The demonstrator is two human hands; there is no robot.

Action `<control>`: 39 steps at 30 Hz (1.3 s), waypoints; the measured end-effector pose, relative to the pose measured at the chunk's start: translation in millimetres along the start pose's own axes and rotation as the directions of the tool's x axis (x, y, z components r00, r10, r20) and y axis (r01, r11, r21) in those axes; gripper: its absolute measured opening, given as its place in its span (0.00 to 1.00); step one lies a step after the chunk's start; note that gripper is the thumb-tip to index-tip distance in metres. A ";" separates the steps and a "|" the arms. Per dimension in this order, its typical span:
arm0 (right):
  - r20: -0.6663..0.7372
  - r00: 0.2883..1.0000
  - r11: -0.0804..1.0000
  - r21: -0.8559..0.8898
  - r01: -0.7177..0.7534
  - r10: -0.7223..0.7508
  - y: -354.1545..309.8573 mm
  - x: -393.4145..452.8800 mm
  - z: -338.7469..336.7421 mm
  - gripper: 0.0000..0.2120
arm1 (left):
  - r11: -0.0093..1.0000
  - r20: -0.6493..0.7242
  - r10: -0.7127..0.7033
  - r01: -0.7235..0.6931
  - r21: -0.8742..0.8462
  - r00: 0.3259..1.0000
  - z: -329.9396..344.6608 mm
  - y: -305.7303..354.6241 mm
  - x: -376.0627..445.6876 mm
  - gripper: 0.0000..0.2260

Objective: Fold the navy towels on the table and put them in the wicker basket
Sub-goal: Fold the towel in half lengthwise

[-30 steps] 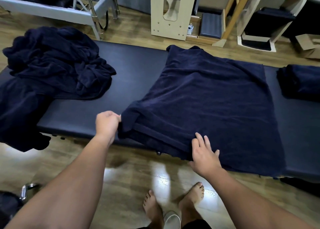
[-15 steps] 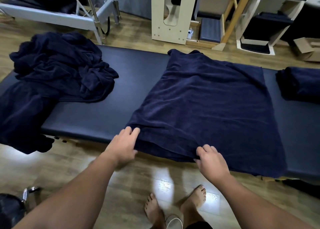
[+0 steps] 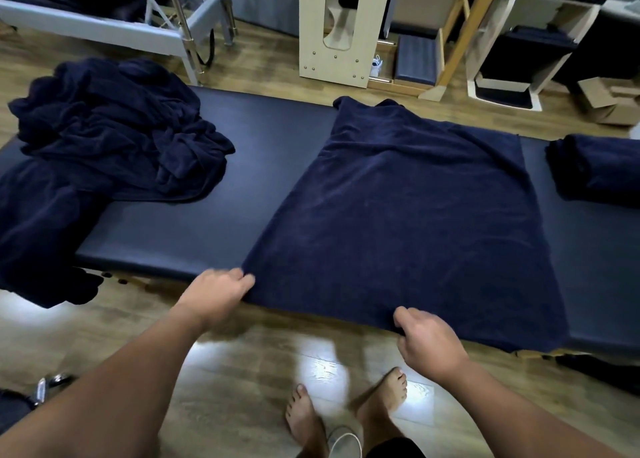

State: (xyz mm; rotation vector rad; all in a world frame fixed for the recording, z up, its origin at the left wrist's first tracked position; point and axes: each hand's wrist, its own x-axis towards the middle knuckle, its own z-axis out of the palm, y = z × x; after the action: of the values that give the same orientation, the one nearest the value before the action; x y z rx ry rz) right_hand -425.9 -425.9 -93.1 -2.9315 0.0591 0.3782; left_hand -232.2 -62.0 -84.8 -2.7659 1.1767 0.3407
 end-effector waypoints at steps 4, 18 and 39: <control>0.173 0.979 0.994 -0.030 -0.106 0.110 7.4 -4.1 6.7 0.09 | 0.997 0.324 -0.076 0.071 0.025 0.943 -9.8 13.5 0.2 0.08; 0.058 0.836 0.838 -0.045 -0.545 0.546 67.2 -37.2 6.1 0.11 | 0.997 0.117 0.057 -0.050 -0.067 0.992 -25.4 95.9 78.3 0.04; -0.063 0.853 0.833 0.263 -0.487 0.518 205.6 156.3 -102.4 0.18 | 0.996 0.195 0.028 -0.010 -0.093 0.980 -105.8 156.2 327.9 0.35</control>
State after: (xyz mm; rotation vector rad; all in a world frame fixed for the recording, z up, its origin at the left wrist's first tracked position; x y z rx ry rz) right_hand -262.3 -649.5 -72.1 -2.6548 0.8521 0.2229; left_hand -107.3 -418.7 -67.4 -2.7207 1.1670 0.6679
